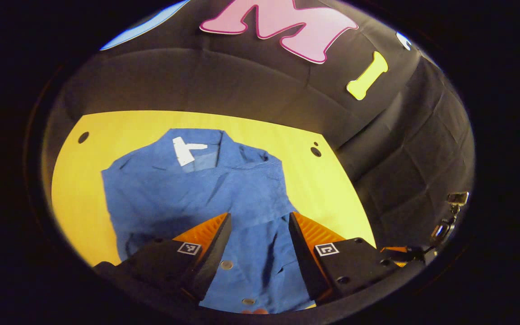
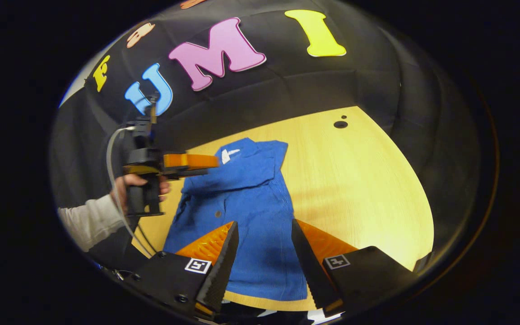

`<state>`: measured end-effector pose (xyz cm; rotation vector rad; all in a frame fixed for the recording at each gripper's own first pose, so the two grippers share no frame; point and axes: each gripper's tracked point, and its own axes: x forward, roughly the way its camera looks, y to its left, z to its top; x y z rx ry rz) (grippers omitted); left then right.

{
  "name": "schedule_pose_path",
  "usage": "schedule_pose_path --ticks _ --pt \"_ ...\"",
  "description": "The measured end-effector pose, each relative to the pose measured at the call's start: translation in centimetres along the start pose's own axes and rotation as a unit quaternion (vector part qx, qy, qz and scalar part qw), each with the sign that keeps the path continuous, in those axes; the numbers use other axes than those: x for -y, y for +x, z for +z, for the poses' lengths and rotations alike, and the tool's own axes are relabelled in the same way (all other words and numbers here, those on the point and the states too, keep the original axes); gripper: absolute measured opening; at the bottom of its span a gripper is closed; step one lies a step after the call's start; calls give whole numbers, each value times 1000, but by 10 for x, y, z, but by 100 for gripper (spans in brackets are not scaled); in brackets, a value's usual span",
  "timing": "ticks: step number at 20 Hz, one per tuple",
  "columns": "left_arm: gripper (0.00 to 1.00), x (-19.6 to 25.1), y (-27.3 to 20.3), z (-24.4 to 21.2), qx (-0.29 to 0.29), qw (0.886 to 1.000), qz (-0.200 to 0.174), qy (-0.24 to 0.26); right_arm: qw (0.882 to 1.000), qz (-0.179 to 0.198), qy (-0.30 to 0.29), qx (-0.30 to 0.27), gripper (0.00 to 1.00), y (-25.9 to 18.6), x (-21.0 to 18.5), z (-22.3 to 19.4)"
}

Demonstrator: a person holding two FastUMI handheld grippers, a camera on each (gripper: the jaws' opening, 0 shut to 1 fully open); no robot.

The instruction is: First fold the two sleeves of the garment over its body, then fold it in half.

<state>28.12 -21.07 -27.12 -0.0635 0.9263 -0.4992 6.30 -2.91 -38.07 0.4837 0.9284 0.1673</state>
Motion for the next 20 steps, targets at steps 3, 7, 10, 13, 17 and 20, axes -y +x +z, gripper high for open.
schedule_pose_path --ticks 3,7,10,13,17,20 --pt "78 -59 -70 -83 -23 995 100 3 999 -20 -2 -36 76 7 10 -28" --pt "83 -102 -125 -190 -80 980 167 -72 994 -51 -8 -95 75 13 21 -70" --pt "83 -118 -143 -248 -115 965 193 -132 987 -78 -17 -138 93 16 30 -97" --pt "83 -130 -145 -294 -168 952 206 -150 982 -88 -22 -163 93 15 31 -112" --pt "83 -130 -143 -310 -197 947 200 -159 972 -115 -34 -200 93 13 42 -138" --pt "83 -130 -138 -315 -208 947 189 -158 966 -132 -36 -221 94 11 50 -154"
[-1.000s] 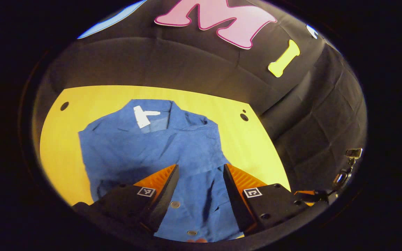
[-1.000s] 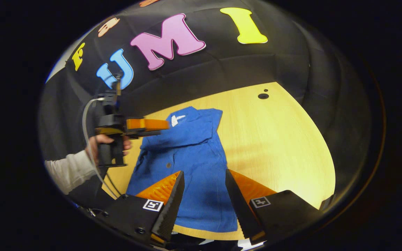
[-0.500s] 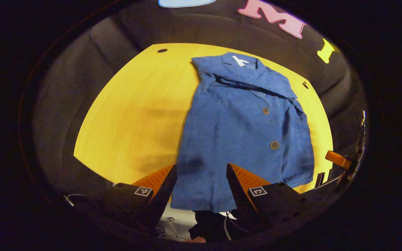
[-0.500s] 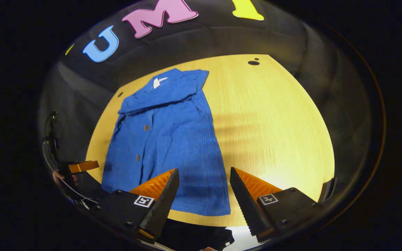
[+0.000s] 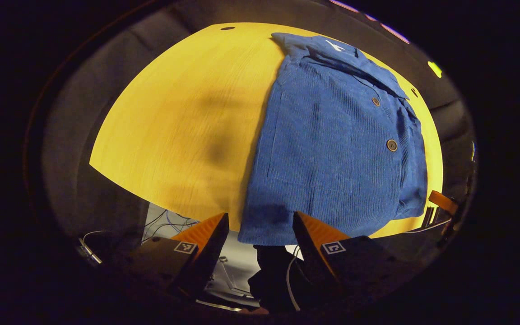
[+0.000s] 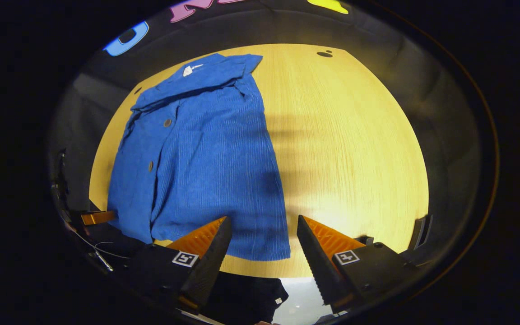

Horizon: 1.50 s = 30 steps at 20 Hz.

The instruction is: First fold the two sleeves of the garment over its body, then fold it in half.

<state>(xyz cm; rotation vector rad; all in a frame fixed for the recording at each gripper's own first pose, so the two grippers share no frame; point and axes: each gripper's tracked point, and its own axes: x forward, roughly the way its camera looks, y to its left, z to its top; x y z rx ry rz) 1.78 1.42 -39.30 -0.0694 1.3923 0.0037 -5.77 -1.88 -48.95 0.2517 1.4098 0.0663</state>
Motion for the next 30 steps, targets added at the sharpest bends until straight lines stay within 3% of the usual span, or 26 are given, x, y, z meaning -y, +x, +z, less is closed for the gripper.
schedule_pose_path --ticks 6,10,11,14,17,18,19,20,21,22,25,26,30 --pt "84 -2 12 -8 -27 999 7 18 999 -28 0 -27 94 15 12 -15" --pt "83 -2 15 -9 -39 999 18 29 999 -28 1 -41 94 22 4 -19" --pt "83 -3 13 -9 -41 999 18 27 999 -31 -6 -43 84 24 1 -21" --pt "83 -3 14 -11 -38 999 16 32 997 -45 -26 -59 85 23 1 -31" --pt "84 -3 14 -11 -26 999 17 13 998 -49 -2 -47 87 26 0 -30" --pt "84 -3 15 -10 -26 999 16 12 998 -49 -8 -35 96 28 0 -28" --pt "84 -4 15 -13 -27 999 17 15 998 -50 -13 -33 96 27 -1 -29" --pt "82 -4 15 -12 -29 999 13 13 998 -48 -8 -30 87 27 -2 -29" --pt "79 -4 16 -12 -34 999 8 3 998 -47 -2 -39 86 28 -6 -29" --pt "60 0 16 -12 -37 999 -5 -4 998 -38 3 -47 76 29 -11 -29" --pt "4 7 12 -8 -32 998 -45 -18 998 2 42 -55 7 28 -32 -26" --pt "0 8 15 -6 -23 998 -49 -17 998 6 29 -55 0 32 -33 -25" --pt "0 14 -5 2 4 997 -71 15 998 23 50 -38 1 15 -39 -17"
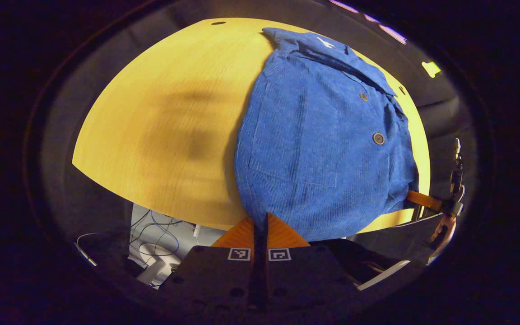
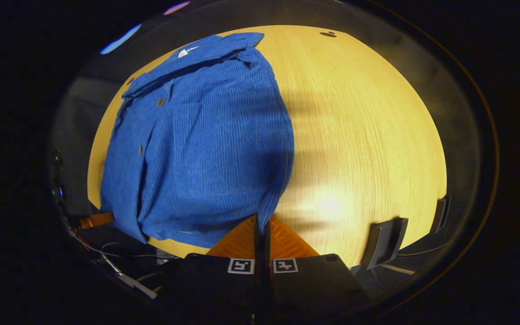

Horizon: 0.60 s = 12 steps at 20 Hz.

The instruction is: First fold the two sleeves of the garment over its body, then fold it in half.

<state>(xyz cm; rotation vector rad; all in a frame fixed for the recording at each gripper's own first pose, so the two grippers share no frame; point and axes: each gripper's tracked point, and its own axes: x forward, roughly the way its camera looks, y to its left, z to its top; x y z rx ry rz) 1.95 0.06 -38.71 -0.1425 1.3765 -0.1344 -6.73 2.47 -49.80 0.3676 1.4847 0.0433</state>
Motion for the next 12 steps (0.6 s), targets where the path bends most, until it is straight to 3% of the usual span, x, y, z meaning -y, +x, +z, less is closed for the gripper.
schedule_pose_path --ticks 6,12 --pt "0 18 -66 66 81 995 -63 11 995 27 22 91 1 -66 -27 64" --pt "0 24 -131 135 160 982 -89 54 977 32 -34 206 1 -151 -61 141"
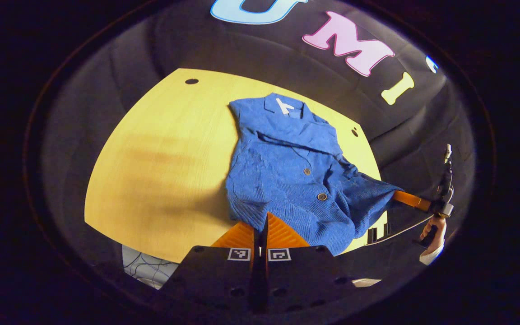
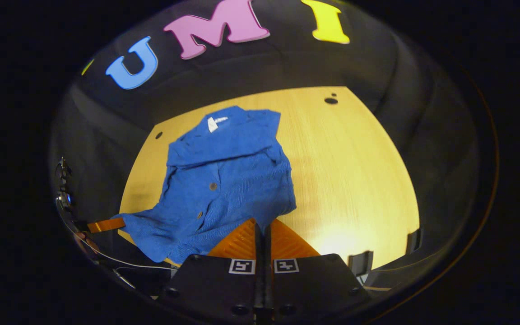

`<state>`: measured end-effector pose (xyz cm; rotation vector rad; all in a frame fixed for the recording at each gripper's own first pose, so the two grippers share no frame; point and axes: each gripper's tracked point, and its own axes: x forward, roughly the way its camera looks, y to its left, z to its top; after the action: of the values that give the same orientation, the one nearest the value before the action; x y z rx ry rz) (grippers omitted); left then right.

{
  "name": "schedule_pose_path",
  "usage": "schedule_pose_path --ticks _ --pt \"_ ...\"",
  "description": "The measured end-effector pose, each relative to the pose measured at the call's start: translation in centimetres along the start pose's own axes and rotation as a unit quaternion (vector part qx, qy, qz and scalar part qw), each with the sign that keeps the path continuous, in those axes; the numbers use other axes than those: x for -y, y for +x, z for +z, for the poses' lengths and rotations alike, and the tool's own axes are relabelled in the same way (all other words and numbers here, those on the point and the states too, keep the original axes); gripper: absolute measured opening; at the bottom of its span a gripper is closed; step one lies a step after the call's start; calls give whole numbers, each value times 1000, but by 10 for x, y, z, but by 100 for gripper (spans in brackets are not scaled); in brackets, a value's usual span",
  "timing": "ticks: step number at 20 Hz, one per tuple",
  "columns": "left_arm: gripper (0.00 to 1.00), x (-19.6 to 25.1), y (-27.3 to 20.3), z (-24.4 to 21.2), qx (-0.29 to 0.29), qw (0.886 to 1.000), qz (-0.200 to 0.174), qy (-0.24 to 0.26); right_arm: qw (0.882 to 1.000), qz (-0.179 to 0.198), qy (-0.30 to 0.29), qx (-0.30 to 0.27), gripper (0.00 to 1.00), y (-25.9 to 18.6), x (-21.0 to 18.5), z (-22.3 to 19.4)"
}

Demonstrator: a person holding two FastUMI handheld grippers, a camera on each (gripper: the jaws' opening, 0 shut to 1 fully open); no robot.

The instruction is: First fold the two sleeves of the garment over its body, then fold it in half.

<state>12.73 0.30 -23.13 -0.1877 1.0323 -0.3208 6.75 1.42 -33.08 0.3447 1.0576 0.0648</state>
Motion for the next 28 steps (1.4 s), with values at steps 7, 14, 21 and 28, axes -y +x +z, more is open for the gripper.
schedule_pose_path --ticks 7,14,21,28 --pt "0 17 -31 151 125 988 -2 94 984 -6 -82 155 1 -15 -57 152" --pt "0 -4 63 225 87 994 49 39 990 -37 -87 105 0 151 -28 226" --pt "0 -61 202 252 2 993 85 -85 997 -32 -61 26 1 310 23 230" --pt "5 -70 258 272 3 991 88 -104 1000 14 -5 0 13 374 17 234"
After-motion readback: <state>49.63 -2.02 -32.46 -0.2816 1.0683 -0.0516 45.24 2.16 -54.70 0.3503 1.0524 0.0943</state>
